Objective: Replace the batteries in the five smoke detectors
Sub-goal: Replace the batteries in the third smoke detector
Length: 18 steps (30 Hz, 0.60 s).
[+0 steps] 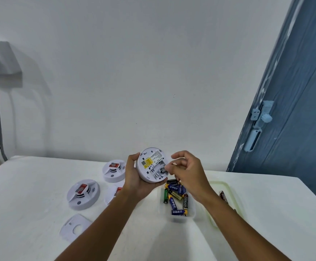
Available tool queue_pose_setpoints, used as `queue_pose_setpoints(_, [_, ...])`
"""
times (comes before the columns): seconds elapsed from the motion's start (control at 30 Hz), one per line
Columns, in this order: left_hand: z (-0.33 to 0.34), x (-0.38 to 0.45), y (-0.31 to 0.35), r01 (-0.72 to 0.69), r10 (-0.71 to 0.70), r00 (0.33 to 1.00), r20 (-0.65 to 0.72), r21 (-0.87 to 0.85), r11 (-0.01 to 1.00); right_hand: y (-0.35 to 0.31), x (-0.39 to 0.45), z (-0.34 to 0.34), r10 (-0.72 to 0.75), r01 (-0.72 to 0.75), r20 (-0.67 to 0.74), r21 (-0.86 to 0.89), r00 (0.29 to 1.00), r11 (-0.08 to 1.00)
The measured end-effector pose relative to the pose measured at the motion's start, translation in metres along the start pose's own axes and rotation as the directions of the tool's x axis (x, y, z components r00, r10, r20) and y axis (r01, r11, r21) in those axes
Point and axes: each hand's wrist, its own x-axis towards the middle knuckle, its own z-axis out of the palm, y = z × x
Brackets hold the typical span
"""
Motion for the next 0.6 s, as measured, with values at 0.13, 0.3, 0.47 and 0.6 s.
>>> queue_pose_setpoints(0.13, [-0.001,0.000,0.001,0.011,-0.010,1.000,0.024,-0.014,1.000,-0.001,0.005,0.006,-0.052,0.049,-0.105,-0.033,0.993,0.998])
queue_pose_setpoints(0.3, [0.000,0.001,0.000,-0.008,0.007,0.998,0.064,0.006,1.000,0.001,0.009,0.008,-0.038,0.033,-0.110,-0.049,0.993,0.998])
queue_pose_setpoints(0.47, [0.002,0.000,-0.001,0.001,-0.001,0.998,0.056,0.013,1.000,0.003,0.012,0.008,-0.020,0.006,-0.117,-0.122,0.993,0.992])
queue_pose_setpoints(0.6, [0.006,0.000,-0.001,-0.018,0.018,0.999,0.042,0.007,1.000,0.005,0.012,0.008,-0.044,0.024,-0.114,-0.175,0.992,0.984])
